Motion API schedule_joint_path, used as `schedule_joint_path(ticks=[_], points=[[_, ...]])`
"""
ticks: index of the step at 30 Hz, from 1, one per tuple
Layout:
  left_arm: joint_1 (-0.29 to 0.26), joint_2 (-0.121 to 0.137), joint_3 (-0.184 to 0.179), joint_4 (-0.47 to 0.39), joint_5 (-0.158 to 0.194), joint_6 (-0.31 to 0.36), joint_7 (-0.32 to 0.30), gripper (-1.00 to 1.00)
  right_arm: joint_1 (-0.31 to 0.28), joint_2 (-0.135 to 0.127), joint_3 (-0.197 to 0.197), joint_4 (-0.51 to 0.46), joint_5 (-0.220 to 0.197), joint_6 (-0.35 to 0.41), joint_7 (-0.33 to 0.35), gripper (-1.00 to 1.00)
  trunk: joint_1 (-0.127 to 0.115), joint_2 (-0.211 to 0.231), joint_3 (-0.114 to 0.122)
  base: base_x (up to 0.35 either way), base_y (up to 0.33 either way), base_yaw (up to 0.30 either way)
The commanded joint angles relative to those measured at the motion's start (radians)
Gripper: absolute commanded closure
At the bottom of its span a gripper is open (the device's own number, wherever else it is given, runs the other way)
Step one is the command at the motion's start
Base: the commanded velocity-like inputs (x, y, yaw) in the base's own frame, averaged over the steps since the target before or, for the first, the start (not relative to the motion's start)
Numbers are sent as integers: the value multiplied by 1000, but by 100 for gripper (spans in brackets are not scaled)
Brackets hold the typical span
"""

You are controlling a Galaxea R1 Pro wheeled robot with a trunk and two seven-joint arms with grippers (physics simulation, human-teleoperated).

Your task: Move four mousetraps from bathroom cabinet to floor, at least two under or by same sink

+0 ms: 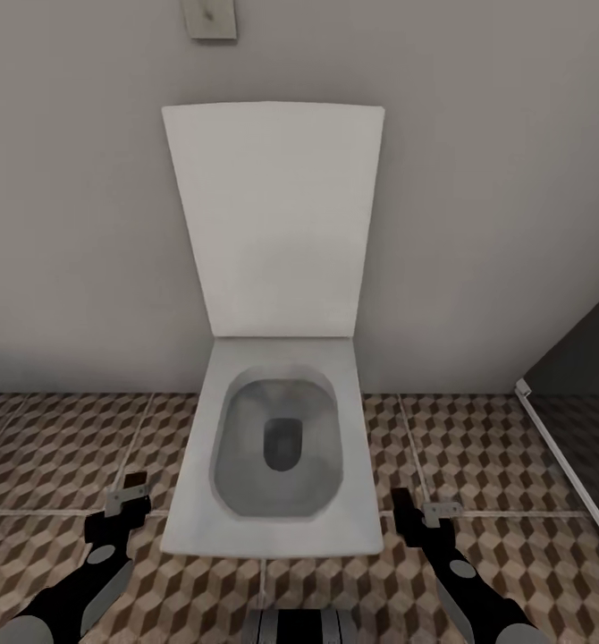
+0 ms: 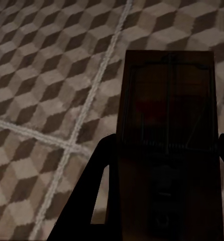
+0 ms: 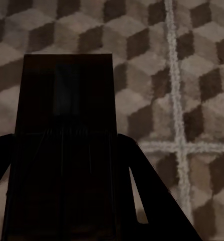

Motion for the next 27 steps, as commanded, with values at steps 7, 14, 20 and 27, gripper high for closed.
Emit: schedule_joint_path(ticks=[7,14,20,27], points=[[-1,9,29,0,9,-6,6,100,-1,-1,8,0,-11,-6,-2,100,3,-2,-28,0,0,0],[-1,33,51,-1,9,-6,1,100,-1,-1,8,0,-10,-7,-2,100,6,-4,-55,0,0,0],[-1,29,52,-3,12,-8,2,100,-1,-1,8,0,-10,-7,-2,100,7,-4,-67,0,0,0],[-1,24,52,-6,13,-8,3,100,-1,-1,8,0,-10,-7,-2,100,7,-4,-67,0,10,0]])
